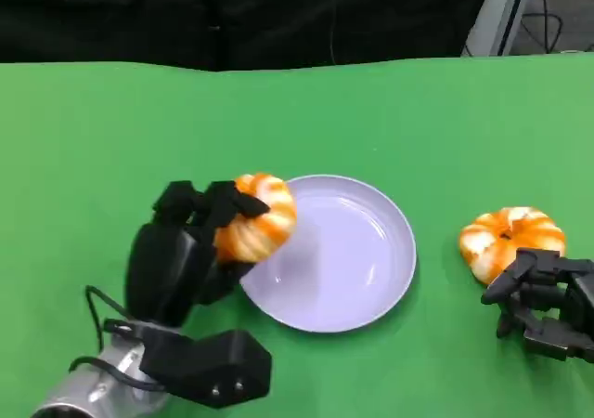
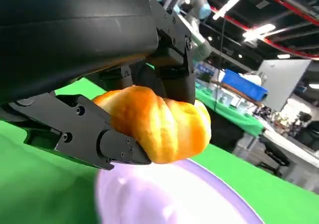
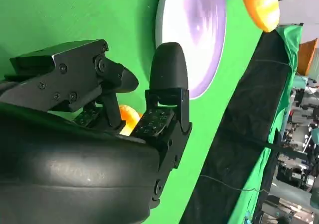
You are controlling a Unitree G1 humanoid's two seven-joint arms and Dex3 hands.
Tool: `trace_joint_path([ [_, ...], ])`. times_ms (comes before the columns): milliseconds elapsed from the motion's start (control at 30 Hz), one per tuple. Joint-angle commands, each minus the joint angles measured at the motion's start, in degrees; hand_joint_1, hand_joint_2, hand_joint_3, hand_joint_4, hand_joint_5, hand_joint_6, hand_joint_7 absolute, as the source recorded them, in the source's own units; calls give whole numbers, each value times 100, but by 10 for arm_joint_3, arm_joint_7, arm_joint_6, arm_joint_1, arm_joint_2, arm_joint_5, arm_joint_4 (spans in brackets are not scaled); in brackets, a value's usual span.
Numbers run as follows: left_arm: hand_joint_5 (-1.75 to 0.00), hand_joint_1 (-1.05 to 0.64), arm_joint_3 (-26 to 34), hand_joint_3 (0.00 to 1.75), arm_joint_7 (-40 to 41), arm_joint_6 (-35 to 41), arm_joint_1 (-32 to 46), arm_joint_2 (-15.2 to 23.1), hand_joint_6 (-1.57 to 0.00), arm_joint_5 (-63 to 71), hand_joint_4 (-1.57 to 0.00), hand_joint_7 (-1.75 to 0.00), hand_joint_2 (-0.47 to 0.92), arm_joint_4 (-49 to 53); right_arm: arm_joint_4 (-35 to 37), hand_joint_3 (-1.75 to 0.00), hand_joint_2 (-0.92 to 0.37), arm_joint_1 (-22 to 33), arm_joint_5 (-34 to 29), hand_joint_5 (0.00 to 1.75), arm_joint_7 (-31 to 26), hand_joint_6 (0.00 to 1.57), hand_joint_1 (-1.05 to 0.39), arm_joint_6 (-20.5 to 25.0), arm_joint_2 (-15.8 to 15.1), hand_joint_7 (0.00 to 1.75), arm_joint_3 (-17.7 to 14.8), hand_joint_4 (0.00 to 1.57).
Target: Grasp the bread from the table and place it into the plate.
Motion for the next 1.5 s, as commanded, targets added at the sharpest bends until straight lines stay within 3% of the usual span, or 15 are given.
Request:
trace_joint_path([
  [33,-162,-8,4,36,-26,-17,-5,-12,-59,-15,-49,-128,92,5,-3,-70,-79,6,7,135,3,96,13,-6,-7,96,-1,91],
  [767,-164,-7,0,37,-65,-19,-25,-51,-57,-18,-49,-132,92,22,-5,-65,-81,7,1,133,-8,99,11,-7,-8,93,3,94],
  [1067,-163,-12,-15,40,-91,-1,-59,-73,-56,-11,-48,-130,92,49,-6,-64,-82,9,0,133,-11,98,12,-12,-7,92,6,93],
  [1500,-156,-8,-23,36,-118,6,-77,-87,-60,-20,-52,-123,92,83,-7,-59,-84,11,4,132,-8,98,11,-6,-5,91,7,92],
])
